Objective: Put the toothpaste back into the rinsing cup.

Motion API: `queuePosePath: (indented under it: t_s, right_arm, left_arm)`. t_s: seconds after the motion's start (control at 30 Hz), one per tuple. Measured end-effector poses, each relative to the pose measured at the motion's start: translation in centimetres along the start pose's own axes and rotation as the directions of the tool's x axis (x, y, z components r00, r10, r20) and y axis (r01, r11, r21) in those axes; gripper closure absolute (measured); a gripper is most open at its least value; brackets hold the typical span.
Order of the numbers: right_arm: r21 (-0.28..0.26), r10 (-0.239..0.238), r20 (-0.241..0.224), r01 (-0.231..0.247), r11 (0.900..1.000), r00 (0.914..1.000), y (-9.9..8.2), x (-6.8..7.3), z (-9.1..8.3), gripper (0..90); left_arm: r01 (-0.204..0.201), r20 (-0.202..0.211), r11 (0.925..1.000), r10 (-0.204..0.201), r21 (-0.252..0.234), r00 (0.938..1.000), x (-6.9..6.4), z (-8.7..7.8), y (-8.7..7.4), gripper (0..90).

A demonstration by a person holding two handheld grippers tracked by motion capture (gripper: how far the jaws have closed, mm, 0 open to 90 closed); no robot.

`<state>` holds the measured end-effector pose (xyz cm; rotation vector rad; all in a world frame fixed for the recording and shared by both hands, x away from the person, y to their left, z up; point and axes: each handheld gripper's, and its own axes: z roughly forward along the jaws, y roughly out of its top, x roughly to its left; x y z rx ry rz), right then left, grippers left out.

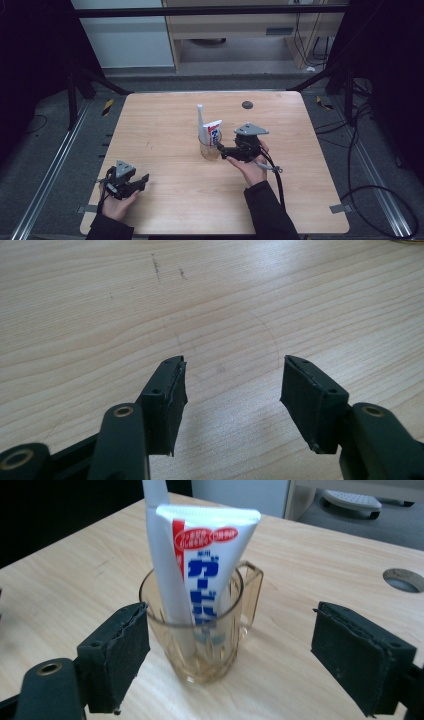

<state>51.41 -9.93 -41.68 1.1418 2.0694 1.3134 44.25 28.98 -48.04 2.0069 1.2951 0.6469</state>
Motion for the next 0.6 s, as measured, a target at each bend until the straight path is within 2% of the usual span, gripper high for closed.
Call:
queuePosePath:
  t_s: [0.13,0.33,0.47,0.6]
  right_arm:
    - [0.021,0.014,-0.010,-0.013,0.9997,0.9999,-1.1,-0.9,-1.6,14.6]
    - [0.081,0.003,0.066,-0.008,0.9966,0.9978,-3.7,-3.0,-3.9,13.0]
    - [0.112,0.019,0.090,-0.029,0.9932,0.9958,-5.7,-4.5,-5.3,12.3]
    - [0.146,0.005,0.131,-0.025,0.9889,0.9914,-7.4,-5.8,-6.5,12.2]
  left_arm:
    - [0.002,0.003,1.0000,-0.002,0.001,1.0000,0.0,0.0,0.0,42.1]
    - [0.010,0.010,0.9999,-0.010,0.007,0.9999,0.0,0.1,0.0,40.1]
    - [0.013,0.013,0.9999,-0.013,0.009,0.9998,-0.1,0.2,-0.1,39.0]
    - [0.014,0.013,0.9999,-0.014,0.010,0.9998,-0.1,0.2,-0.1,38.0]
